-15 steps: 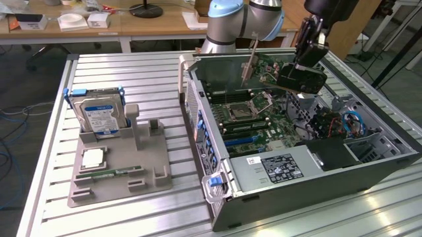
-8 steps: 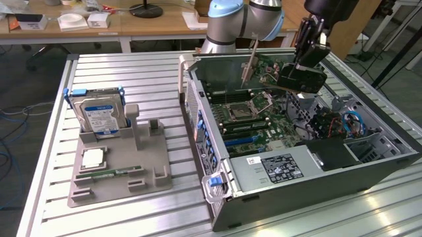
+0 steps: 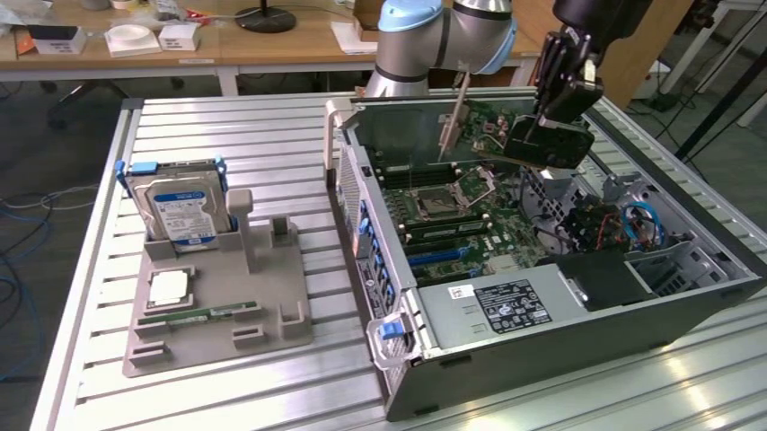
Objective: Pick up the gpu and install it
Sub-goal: 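Insert the gpu into the slot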
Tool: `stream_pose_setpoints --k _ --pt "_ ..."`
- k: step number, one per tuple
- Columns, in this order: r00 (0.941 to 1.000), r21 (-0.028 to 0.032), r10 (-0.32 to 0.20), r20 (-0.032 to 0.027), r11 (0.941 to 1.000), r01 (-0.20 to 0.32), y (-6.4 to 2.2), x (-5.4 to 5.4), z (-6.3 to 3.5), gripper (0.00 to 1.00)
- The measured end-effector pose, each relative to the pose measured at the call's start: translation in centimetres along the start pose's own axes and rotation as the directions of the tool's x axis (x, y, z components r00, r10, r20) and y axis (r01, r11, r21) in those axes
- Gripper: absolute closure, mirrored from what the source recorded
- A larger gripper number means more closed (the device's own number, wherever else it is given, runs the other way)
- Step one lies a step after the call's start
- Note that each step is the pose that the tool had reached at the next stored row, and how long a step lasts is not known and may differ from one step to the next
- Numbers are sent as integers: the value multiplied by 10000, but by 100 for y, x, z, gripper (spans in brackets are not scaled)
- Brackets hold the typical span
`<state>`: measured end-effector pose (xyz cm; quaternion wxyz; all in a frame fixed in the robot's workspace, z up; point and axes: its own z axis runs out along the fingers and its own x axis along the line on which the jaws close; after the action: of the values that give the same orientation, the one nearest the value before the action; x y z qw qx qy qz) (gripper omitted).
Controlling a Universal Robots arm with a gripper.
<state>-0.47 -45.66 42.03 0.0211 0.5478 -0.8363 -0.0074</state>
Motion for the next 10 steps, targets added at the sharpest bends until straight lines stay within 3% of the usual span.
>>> stream_pose_setpoints --k 10 --pt "9991 11 -421 -16 9991 421 0 0 -4 74"
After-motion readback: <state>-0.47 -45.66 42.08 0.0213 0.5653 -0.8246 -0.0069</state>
